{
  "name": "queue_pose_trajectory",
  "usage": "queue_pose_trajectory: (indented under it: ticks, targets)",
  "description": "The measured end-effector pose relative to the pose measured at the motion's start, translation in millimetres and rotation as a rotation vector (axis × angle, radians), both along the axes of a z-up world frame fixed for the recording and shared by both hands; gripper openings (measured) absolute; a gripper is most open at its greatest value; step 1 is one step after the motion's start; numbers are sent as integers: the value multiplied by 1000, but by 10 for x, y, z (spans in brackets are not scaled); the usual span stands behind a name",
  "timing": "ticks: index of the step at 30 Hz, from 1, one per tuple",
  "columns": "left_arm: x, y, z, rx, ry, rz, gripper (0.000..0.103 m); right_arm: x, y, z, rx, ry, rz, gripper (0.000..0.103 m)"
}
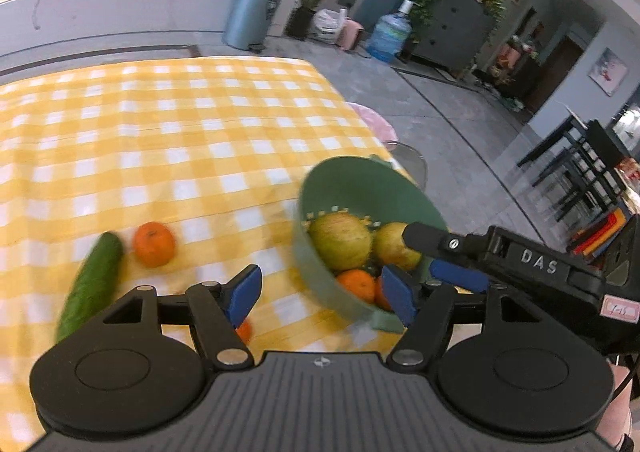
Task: Organize fruits
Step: 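Move both grippers back to the fruit and close the right gripper on an orange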
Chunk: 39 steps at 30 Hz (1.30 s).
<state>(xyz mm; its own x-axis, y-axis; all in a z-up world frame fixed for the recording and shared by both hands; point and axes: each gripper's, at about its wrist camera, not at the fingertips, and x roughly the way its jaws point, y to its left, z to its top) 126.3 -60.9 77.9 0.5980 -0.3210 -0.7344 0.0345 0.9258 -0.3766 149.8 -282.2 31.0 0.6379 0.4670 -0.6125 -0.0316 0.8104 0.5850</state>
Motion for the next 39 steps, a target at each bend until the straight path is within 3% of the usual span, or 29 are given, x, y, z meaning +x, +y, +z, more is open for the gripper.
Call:
queue_pose_trajectory:
  ticks: [8, 11, 17, 27, 30, 35, 39]
  targets:
    - [-280, 387, 53, 22, 48, 105, 81, -75, 520, 215, -37, -48, 149, 75]
    - [-391, 577, 39, 9, 56, 171, 81, -124, 758, 297, -114, -59, 209, 80]
    - [-597, 958, -29, 6, 96, 264, 81, -207, 1102, 332, -216, -54, 264, 80]
    - [-850, 1633, -272, -139, 120, 410, 81, -289, 1640, 302, -314, -58, 362, 79]
    - [-864, 1717, -368, -163, 134, 419, 81, -275, 1772, 215, -371, -48, 374, 75]
    - [-848, 1774, -520, -170, 156, 417, 81, -125, 1821, -104, -452, 47, 338, 47]
    - [-789, 1758, -644, -158, 180, 384, 81, -26, 1811, -301, -479, 108, 312, 48]
